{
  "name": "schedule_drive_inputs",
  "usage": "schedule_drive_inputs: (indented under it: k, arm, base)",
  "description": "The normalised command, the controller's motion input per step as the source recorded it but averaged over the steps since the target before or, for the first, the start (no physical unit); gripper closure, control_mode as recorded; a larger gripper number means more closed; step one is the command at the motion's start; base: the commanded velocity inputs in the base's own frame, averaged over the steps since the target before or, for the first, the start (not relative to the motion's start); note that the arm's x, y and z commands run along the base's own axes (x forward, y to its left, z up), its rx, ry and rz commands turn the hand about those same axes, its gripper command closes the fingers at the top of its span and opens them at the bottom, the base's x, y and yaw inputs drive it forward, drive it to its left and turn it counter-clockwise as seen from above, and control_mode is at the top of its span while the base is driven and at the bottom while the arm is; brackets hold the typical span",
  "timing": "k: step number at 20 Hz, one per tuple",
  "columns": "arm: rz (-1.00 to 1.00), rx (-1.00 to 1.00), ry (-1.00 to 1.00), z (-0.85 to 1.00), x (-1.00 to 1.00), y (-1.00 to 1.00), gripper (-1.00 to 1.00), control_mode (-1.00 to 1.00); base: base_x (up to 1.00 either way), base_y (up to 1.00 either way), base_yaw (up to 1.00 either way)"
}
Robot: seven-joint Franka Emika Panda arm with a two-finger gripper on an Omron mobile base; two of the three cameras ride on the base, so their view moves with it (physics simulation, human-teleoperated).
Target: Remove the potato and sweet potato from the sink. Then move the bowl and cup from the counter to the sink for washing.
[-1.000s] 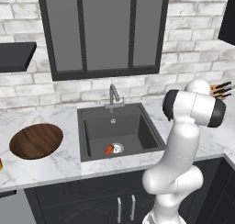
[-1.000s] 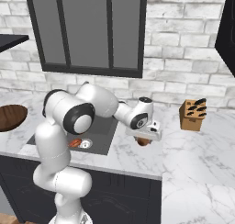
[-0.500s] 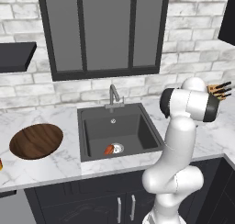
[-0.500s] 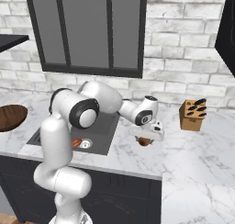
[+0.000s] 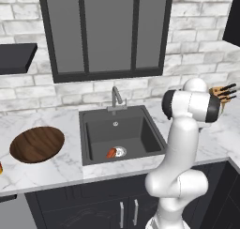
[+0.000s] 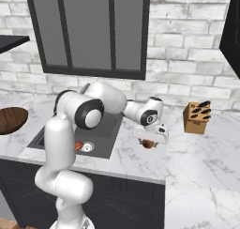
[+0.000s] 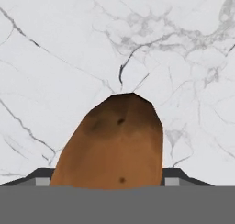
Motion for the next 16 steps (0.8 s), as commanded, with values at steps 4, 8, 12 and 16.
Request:
schedule_drive_inputs:
  k: [4,8,12,16]
  arm:
    - [0.0,0.0,0.07,-0.24,0.0,0.0,-1.0,-1.0]
    - [0.0,0.0,0.02,-0.12,-0.02,0.0,-1.0,-1.0]
    - [0.0,0.0,-0.03,0.05,-0.12,-0.06,-1.0,-1.0]
    - [0.0,0.0,-0.05,0.18,-0.26,0.0,-1.0,-1.0]
  base:
    - [0.0,0.0,0.0]
    - [0.0,0.0,0.0]
    - [0.0,0.0,0.0]
    - [0.0,0.0,0.0]
